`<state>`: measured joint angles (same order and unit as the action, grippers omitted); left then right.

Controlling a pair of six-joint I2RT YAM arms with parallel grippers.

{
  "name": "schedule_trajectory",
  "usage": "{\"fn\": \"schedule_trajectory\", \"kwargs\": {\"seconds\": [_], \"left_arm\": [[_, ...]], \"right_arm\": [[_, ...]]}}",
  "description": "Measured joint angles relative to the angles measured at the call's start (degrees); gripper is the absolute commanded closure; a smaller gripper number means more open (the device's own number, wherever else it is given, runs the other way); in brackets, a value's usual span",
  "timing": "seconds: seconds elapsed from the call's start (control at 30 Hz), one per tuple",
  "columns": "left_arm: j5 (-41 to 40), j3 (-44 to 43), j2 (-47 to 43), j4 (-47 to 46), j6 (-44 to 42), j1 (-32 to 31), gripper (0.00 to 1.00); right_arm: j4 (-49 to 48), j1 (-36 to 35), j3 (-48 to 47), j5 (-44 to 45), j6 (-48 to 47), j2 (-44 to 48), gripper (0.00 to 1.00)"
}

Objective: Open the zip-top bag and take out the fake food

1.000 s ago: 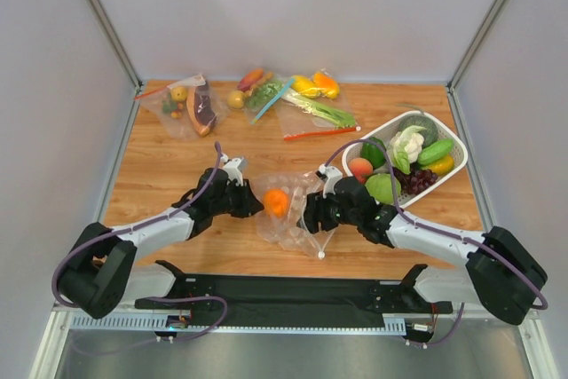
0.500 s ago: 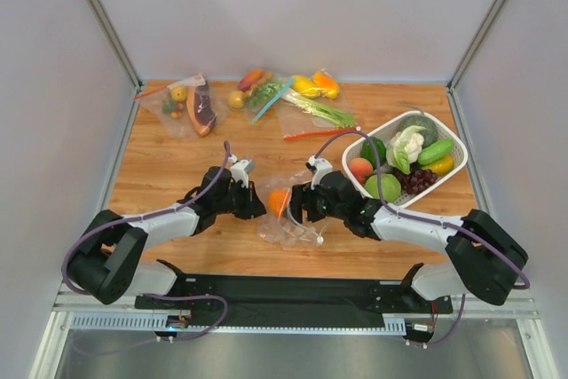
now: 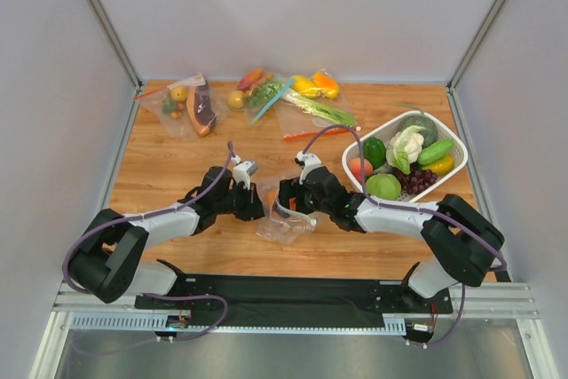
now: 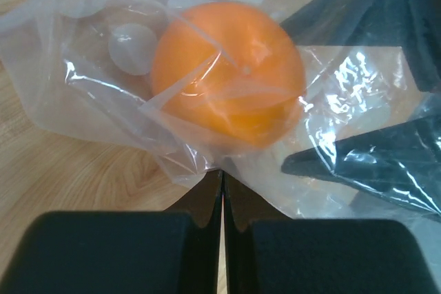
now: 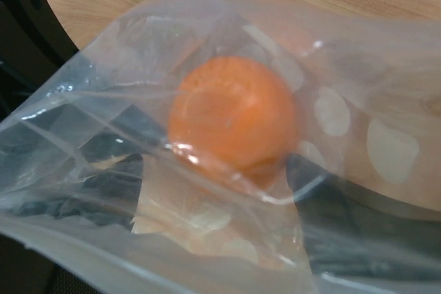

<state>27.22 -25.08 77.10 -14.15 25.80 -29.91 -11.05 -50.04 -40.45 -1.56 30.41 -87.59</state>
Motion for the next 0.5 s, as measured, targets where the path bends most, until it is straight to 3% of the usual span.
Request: {"fn": "schedule_trajectory", "kwargs": {"seconds": [0.37,0.5], "left_arm": [[0.0,-0.1,0.1,1.7,-0.7,0.5,1.0],[-1.1,-0.1,0.1,2.7,-0.9,0.7,1.0]], "right_arm": [[0.7,-3.1,-4.8,4.1,-0.1,-7.3,0.12],[0.6,-4.2,-5.5,5.1,0.0,-9.0,0.18]]}}
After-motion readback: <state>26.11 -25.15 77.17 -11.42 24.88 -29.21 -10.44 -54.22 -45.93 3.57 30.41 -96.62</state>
